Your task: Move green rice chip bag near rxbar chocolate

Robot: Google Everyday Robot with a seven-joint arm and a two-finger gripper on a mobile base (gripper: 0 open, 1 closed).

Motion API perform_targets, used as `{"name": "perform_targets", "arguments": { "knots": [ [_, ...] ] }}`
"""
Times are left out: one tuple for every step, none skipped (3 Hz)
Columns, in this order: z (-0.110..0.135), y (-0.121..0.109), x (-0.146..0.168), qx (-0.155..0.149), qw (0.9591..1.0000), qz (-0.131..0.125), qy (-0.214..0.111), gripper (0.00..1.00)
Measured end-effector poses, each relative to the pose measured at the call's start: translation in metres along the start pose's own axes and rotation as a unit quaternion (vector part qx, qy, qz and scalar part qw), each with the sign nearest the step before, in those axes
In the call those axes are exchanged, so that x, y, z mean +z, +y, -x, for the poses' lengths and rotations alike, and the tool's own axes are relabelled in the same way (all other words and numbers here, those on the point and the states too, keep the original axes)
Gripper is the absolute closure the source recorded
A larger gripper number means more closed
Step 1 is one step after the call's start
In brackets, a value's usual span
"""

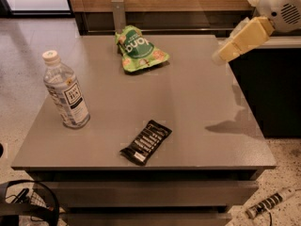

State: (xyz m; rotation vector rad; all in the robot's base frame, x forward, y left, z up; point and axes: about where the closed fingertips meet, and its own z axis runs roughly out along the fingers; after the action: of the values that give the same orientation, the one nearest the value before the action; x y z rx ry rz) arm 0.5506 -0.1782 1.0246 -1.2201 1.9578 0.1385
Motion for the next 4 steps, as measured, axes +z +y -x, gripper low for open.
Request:
{"name": "perform_targets", "arguments": {
  "knots": [
    [0.032, -0.014, 0.02, 0.046, 0.9951, -0.023, -0.085, 0.0],
    [0.048, -0.032, 0.017, 0.048, 0.9908, -0.058, -0.112, 0.0],
    [0.048, -0.032, 0.018, 0.048, 0.9911, -0.057, -0.111, 0.0],
    [0.055, -0.03, 0.031, 0.049, 0.9934, -0.044, -0.094, 0.0]
  ]
}}
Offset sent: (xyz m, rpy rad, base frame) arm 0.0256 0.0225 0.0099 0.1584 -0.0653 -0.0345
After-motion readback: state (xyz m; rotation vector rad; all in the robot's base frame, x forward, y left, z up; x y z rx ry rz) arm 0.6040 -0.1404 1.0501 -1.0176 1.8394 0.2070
